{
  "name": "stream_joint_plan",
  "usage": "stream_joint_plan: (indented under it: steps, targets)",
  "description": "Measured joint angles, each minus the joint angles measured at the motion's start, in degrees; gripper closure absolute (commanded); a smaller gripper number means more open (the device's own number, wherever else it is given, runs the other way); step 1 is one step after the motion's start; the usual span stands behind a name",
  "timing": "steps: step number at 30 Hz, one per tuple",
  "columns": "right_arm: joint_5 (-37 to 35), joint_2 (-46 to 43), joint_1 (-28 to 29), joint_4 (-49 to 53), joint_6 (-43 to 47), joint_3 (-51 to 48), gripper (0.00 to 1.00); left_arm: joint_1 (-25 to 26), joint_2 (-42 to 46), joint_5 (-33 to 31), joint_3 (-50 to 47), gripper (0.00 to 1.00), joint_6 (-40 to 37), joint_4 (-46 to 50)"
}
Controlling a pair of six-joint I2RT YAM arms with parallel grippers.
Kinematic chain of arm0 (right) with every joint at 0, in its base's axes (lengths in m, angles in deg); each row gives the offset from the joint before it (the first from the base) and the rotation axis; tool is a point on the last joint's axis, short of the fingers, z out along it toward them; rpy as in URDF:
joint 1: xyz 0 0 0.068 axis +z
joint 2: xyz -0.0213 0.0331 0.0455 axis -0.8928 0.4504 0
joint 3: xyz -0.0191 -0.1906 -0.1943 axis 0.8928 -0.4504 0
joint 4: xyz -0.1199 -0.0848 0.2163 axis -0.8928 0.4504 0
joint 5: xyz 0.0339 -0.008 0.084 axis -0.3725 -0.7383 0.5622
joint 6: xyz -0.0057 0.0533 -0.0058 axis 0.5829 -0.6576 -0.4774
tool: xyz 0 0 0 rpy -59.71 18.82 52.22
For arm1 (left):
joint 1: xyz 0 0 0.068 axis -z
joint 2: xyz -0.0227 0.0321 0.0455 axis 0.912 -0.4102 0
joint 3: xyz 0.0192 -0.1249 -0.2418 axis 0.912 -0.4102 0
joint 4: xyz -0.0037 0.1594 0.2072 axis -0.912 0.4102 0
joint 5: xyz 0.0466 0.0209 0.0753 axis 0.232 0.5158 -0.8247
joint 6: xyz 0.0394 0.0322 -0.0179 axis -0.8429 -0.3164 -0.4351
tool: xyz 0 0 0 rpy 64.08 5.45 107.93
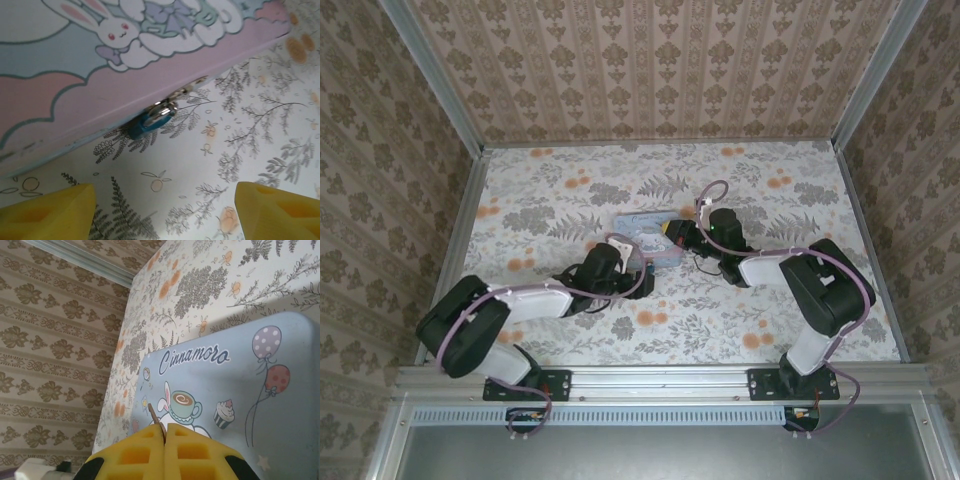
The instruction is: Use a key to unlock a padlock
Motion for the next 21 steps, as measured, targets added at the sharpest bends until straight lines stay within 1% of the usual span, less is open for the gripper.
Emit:
stream_joint_plan:
  steps: [6,15,21]
  targets:
    - [0.0,1.1,-0.3,-1.8,-0.2,0.1,1.00,-0.5,-5.7,0.0,2.6,0.26,-0.4,-3.9]
    - [0.0,6.1,-2.0,-3.4,-1.4,2.5,1.00,-5.0,-11.5,2.2,5.6,0.26,-1.3,-9.3]
    - [0.0,7.1,-2.5,-4.2,-1.7,3.4,1.00,-5.2,-14.7,3.7,5.6,0.27,-2.6,-14.1]
